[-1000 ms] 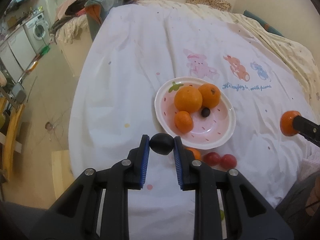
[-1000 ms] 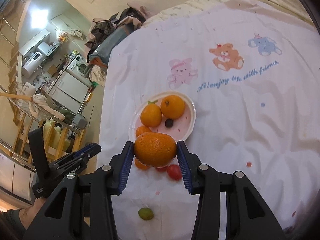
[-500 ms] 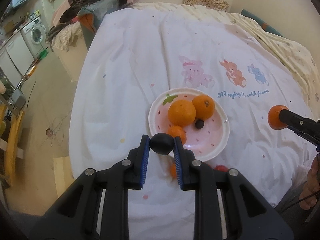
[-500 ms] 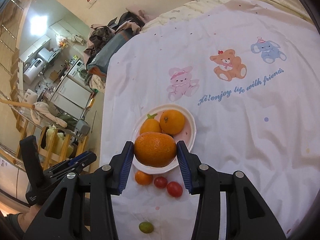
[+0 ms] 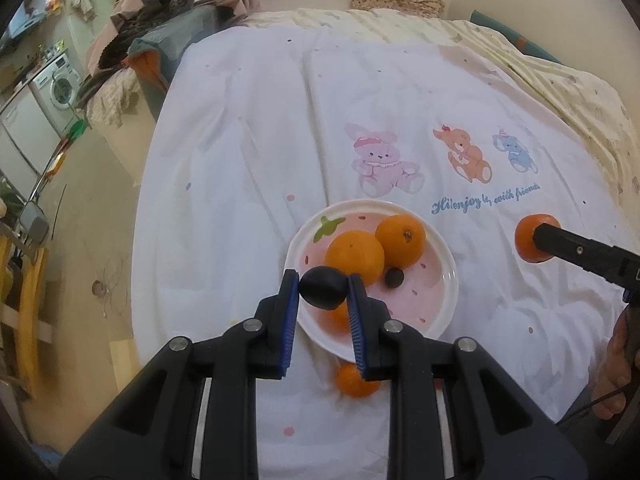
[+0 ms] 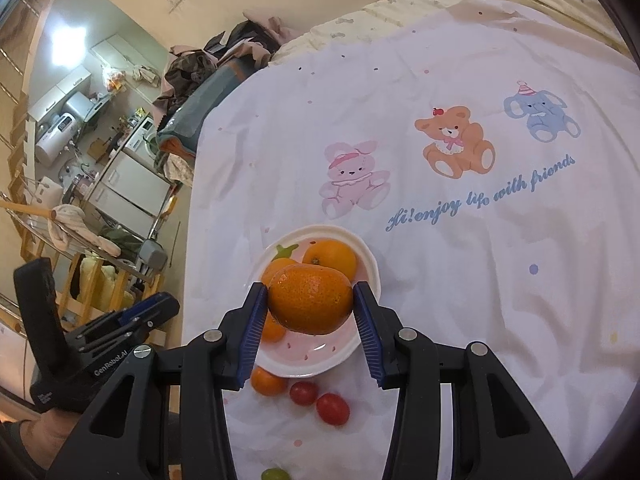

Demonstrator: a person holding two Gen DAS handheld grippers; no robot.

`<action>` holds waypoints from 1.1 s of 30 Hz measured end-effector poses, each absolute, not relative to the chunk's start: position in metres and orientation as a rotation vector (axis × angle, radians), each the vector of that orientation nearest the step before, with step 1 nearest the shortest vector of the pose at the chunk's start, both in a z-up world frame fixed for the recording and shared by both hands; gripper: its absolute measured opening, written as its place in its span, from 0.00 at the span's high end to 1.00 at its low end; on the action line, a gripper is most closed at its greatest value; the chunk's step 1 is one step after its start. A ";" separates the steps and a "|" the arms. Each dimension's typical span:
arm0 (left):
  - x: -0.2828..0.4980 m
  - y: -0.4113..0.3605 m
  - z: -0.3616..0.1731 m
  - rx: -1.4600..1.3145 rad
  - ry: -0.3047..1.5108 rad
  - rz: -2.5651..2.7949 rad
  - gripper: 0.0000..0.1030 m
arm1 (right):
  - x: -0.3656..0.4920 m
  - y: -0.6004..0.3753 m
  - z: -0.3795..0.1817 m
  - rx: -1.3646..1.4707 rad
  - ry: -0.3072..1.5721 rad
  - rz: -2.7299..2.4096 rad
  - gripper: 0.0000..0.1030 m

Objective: Organize fruits
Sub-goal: 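Carry the dark plum and tangerine in both tools over the plate, then release the plum onto the plate with the left tool while the right tool releases the tangerine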

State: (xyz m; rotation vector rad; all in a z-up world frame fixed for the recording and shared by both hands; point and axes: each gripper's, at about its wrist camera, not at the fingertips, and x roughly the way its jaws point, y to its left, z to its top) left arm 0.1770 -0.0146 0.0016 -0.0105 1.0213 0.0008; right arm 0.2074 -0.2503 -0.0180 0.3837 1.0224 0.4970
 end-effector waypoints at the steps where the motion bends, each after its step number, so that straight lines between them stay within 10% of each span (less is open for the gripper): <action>1: 0.180 -0.015 0.001 -0.008 1.024 -0.002 0.80 | 0.209 -0.249 -0.019 0.382 1.025 0.497 0.55; 33: 0.236 0.007 -0.091 -0.153 1.239 -0.075 0.80 | 0.256 -0.206 -0.096 0.330 1.263 0.525 0.54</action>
